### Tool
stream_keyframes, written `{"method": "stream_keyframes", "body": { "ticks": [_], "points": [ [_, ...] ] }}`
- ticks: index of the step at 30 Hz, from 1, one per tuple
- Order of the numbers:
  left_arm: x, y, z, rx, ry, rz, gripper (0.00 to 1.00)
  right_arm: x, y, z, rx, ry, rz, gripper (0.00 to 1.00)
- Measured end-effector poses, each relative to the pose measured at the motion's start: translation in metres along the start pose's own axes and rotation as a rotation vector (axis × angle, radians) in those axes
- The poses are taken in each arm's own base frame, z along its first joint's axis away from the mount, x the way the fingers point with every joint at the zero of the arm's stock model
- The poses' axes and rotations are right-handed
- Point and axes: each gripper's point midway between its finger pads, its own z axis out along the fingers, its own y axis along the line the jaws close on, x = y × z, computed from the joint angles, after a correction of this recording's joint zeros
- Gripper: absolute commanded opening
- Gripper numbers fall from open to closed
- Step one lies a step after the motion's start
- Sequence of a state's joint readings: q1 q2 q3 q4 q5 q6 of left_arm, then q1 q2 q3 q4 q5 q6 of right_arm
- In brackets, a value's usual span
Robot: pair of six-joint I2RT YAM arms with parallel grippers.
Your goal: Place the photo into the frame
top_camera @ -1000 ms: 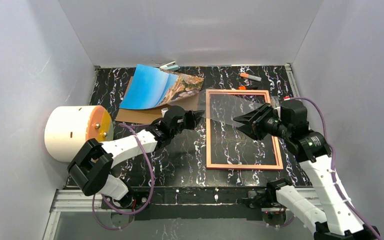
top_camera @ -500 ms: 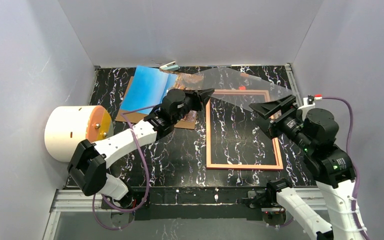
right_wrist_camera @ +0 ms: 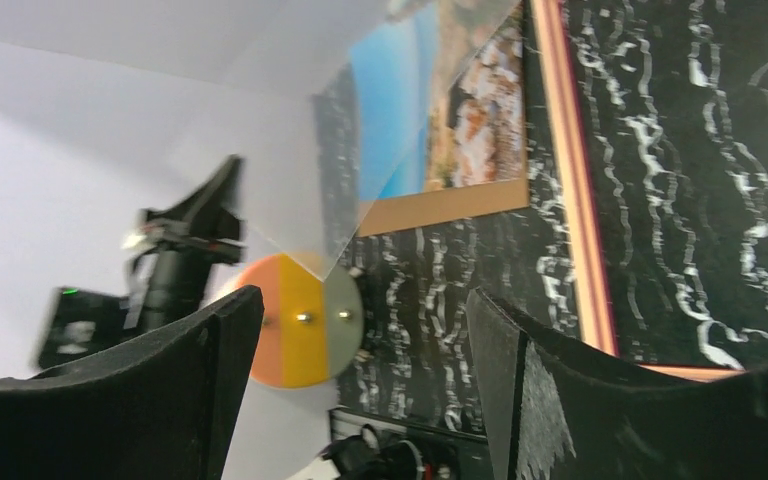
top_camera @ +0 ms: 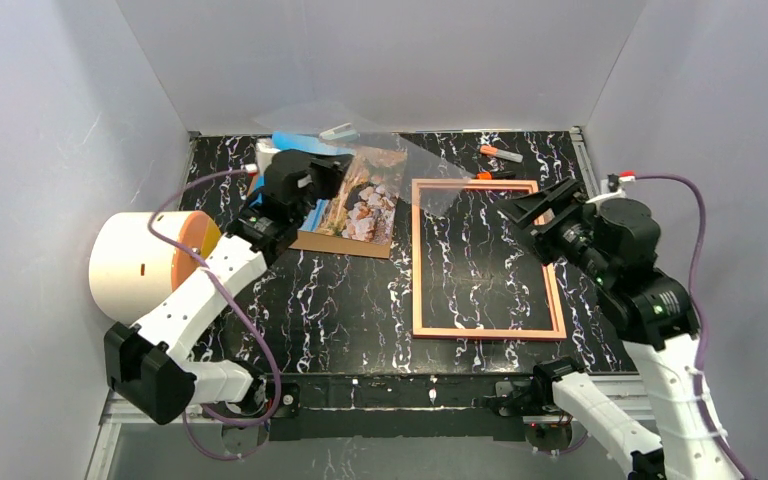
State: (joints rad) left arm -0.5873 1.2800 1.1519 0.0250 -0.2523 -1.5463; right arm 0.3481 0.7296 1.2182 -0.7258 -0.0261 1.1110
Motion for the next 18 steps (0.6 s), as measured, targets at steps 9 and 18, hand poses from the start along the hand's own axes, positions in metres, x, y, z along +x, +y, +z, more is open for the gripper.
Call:
{"method": "stream_keyframes", "body": {
  "ticks": [9,18],
  "points": [
    [-0.059,0.008,-0.017,-0.162,-0.101,0.584,0.0,0.043,-0.087,0.104,0.245,0.241,-0.137,0.81],
    [-0.085,-0.003,-0.027,-0.34,-0.069,0.936,0.0,0.132,-0.172,0.209,0.527,0.577,-0.404,0.77]
  ]
}}
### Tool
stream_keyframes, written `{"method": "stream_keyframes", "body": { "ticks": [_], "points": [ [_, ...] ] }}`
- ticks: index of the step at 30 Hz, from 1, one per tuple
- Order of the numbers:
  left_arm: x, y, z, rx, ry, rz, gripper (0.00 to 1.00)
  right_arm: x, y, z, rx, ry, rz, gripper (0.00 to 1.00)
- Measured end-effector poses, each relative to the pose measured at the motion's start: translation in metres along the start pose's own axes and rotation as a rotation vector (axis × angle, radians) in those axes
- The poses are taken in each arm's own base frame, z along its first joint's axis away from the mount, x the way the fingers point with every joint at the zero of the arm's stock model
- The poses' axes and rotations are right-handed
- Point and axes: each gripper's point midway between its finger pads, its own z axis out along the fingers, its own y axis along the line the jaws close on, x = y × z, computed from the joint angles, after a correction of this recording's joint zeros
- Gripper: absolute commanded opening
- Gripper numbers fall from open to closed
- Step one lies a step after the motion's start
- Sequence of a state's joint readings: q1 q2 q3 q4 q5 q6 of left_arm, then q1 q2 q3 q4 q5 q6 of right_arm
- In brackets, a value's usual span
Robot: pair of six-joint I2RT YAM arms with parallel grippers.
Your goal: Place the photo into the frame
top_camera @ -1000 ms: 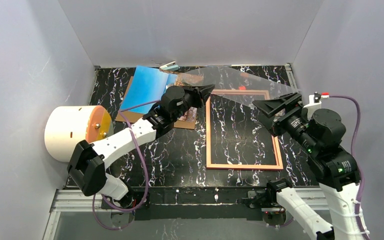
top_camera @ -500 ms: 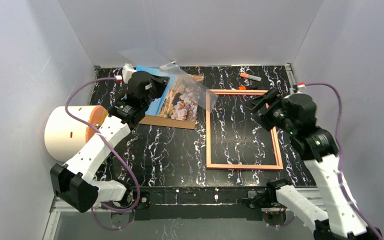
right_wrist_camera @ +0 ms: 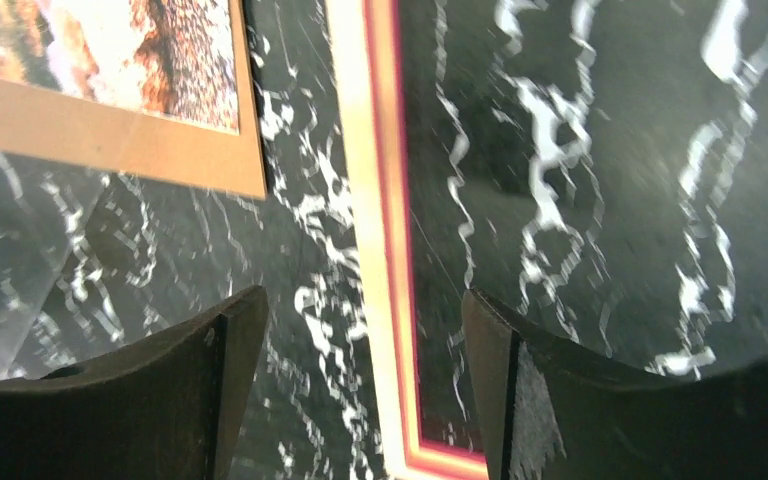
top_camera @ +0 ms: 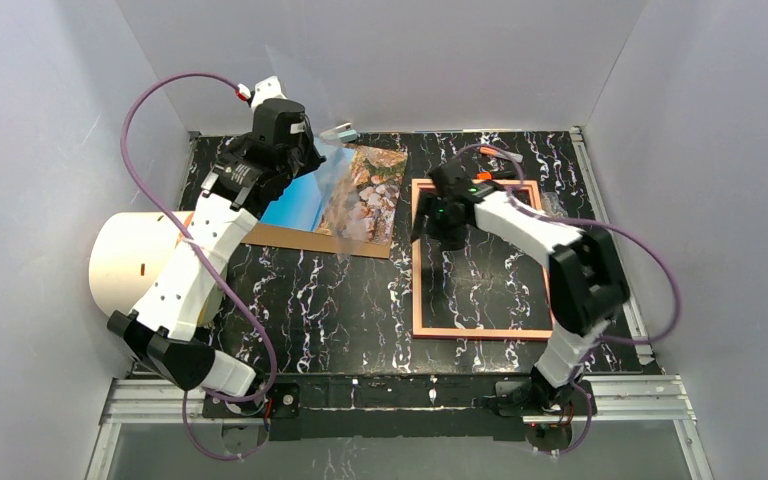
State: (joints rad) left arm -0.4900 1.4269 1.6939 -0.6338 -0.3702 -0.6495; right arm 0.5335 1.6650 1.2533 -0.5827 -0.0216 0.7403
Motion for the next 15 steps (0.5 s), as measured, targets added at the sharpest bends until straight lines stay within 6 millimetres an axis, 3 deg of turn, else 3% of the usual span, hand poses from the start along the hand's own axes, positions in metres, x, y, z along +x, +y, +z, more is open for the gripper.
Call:
{"method": "stream_keyframes", "body": {
  "ticks": [5,11,15],
  "points": [
    [0.002,0.017,-0.002,-0.085,0.043,0.087,0.0,0.0,0.014,0.048,0.104,0.035,-0.126,0.66],
    [0.001,0.03,-0.004,-0.136,0.04,0.114,0.0,-0.003,-0.003,0.071,0.209,0.06,-0.195,0.52],
    [0.0,0.03,-0.004,-0.134,0.04,0.113,0.0,-0.007,-0.003,0.075,0.22,0.057,-0.242,0.52]
  ]
}}
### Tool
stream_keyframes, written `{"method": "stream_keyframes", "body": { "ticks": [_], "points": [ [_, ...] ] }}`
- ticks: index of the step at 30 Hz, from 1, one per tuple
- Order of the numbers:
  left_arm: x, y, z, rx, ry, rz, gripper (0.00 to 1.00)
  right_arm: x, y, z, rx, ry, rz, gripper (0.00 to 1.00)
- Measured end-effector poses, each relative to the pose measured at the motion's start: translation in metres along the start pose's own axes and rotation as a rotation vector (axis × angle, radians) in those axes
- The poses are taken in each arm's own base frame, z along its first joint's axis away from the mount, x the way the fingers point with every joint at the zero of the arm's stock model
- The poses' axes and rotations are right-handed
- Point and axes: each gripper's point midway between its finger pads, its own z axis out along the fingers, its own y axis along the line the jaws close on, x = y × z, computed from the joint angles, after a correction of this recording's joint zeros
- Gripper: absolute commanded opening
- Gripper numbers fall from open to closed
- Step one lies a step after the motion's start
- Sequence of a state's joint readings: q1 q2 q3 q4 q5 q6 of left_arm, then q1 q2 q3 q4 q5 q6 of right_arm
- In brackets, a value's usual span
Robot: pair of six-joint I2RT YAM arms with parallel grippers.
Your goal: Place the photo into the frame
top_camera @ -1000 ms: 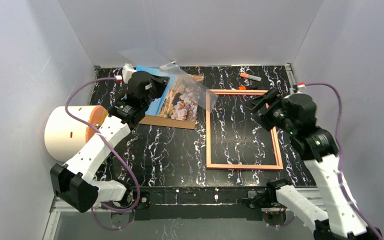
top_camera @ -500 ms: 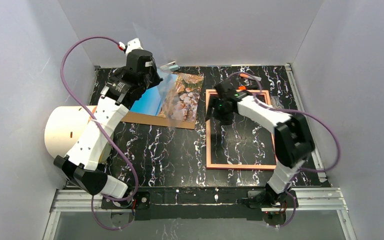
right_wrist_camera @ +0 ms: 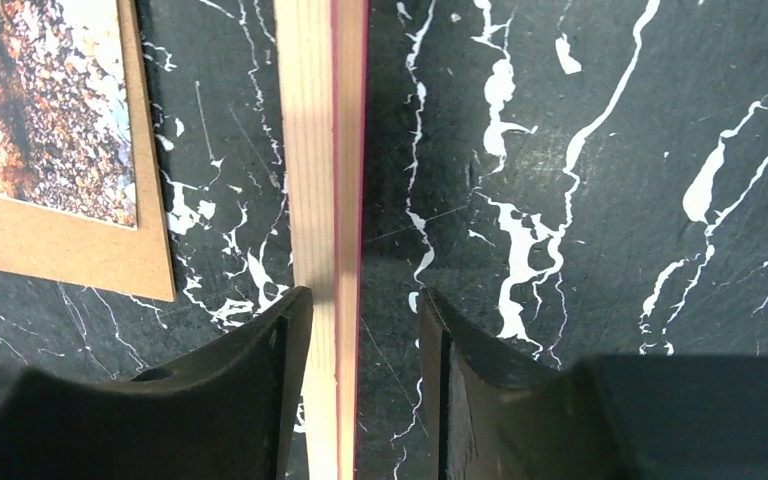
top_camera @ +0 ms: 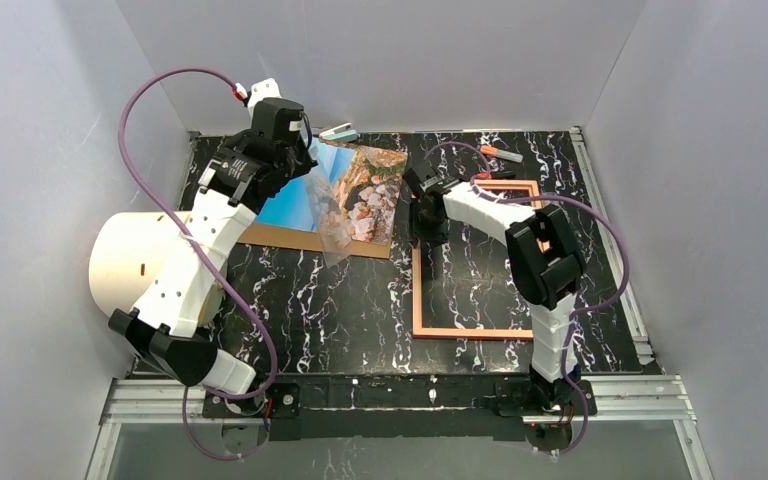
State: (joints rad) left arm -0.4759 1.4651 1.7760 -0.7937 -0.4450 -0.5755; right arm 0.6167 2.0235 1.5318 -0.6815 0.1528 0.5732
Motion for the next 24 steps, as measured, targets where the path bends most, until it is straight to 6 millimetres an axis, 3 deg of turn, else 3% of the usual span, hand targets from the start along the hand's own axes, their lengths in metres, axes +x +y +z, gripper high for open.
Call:
{"method": "stream_keyframes", "body": {
  "ticks": [6,8,11,16,19,24],
  "points": [
    [0.0,-0.002,-0.001,0.012,0.003,-0.001,0.0,0.004,0.006,0.001,-0.01,0.004,-0.056,0.63],
    [0.0,-0.002,-0.001,0.014,0.003,0.001,0.0,0.009,0.008,0.005,-0.018,0.022,-0.069,0.63],
    [0.0,-0.002,-0.002,0.016,0.003,0.001,0.0,0.015,0.011,0.012,-0.024,0.044,-0.085,0.52],
    [-0.001,-0.001,-0.004,0.018,0.001,0.003,0.0,0.013,0.013,0.014,-0.012,0.038,-0.096,0.26],
    [-0.002,-0.001,-0.006,0.02,-0.003,0.001,0.0,0.013,0.012,0.013,0.008,0.03,-0.101,0.2],
    [-0.009,-0.003,-0.011,0.031,-0.019,-0.005,0.0,0.013,0.016,0.008,0.013,0.03,-0.108,0.17]
  ]
}}
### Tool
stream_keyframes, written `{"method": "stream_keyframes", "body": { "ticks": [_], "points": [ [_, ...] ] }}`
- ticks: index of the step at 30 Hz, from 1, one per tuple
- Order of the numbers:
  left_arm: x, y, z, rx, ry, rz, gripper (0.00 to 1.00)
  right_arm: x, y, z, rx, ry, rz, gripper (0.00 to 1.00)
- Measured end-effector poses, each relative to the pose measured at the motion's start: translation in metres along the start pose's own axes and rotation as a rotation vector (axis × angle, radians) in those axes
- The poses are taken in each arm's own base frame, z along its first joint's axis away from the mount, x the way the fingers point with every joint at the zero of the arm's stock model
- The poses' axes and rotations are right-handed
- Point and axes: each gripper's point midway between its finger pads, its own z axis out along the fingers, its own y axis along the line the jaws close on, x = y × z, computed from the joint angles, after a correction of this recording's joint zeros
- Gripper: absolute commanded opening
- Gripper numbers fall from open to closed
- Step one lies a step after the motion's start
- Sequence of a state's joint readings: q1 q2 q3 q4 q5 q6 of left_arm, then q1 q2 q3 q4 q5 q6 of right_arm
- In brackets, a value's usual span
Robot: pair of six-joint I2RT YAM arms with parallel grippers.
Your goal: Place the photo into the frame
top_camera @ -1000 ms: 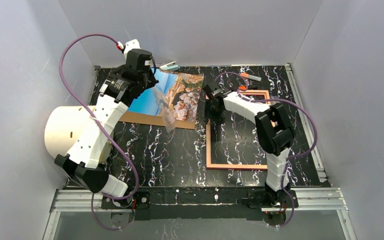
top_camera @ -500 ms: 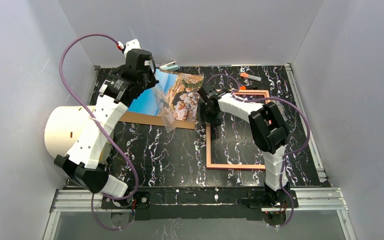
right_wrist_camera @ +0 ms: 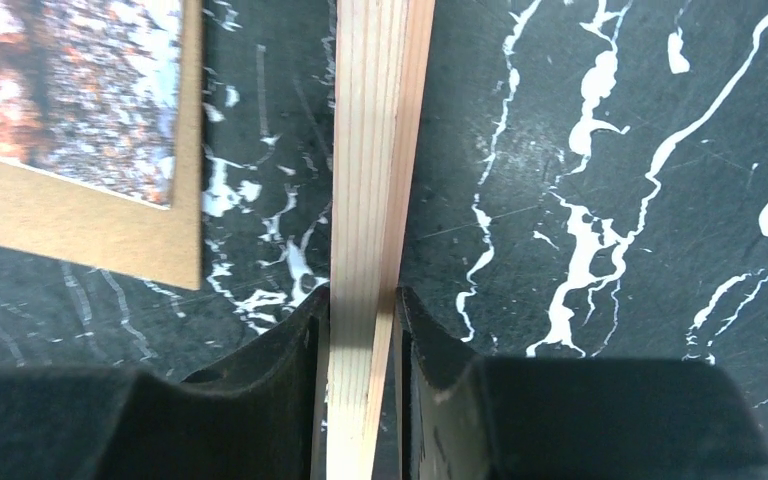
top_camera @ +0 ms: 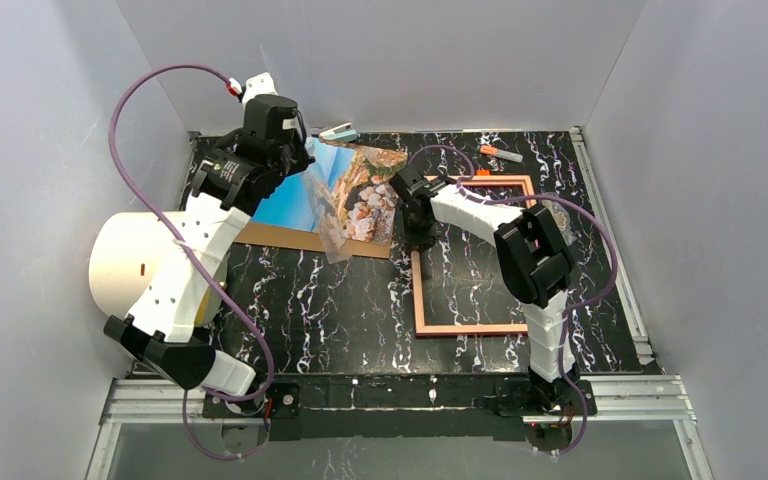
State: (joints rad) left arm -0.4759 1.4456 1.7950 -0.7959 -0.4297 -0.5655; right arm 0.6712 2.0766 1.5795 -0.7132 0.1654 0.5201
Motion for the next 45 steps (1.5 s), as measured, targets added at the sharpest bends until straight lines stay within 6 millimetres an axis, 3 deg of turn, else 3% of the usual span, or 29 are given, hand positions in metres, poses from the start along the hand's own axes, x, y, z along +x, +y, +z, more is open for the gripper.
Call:
{"method": "stream_keyframes", "body": {
  "ticks": [10,14,18,21,25,26,32,35,38,45],
  "points": [
    [-0.03,0.002,-0.017,-0.01,-0.081,-0.013,0.0,-0.024,0.036,-0.042,-0.164,-0.075,0.056,0.18],
    [-0.039,0.01,-0.023,-0.049,-0.11,-0.001,0.0,-0.025,0.058,-0.047,-0.235,-0.074,0.061,0.19],
    [-0.046,0.018,-0.028,-0.085,-0.13,0.013,0.0,-0.026,0.093,-0.049,-0.326,-0.053,0.076,0.22],
    [-0.048,0.023,-0.03,-0.107,-0.138,0.025,0.0,-0.021,0.118,-0.041,-0.395,-0.02,0.105,0.29],
    [-0.047,0.027,-0.03,-0.125,-0.135,0.041,0.0,-0.016,0.142,-0.03,-0.454,0.039,0.155,0.6],
    [-0.046,0.028,-0.031,-0.127,-0.134,0.042,0.0,-0.016,0.146,-0.029,-0.468,0.054,0.173,0.64],
    [-0.051,0.025,-0.036,-0.104,-0.138,0.049,0.0,-0.031,0.165,-0.043,-0.562,0.038,0.211,0.72],
    [-0.054,0.017,-0.041,-0.057,-0.133,0.058,0.0,-0.048,0.158,-0.056,-0.603,0.002,0.233,0.78],
    [-0.055,0.006,-0.043,0.005,-0.125,0.07,0.0,-0.075,0.132,-0.082,-0.664,-0.07,0.278,0.84],
    [-0.054,-0.044,-0.051,0.282,-0.099,0.124,0.0,-0.158,0.026,-0.169,-0.793,-0.415,0.427,0.94]
  ]
}}
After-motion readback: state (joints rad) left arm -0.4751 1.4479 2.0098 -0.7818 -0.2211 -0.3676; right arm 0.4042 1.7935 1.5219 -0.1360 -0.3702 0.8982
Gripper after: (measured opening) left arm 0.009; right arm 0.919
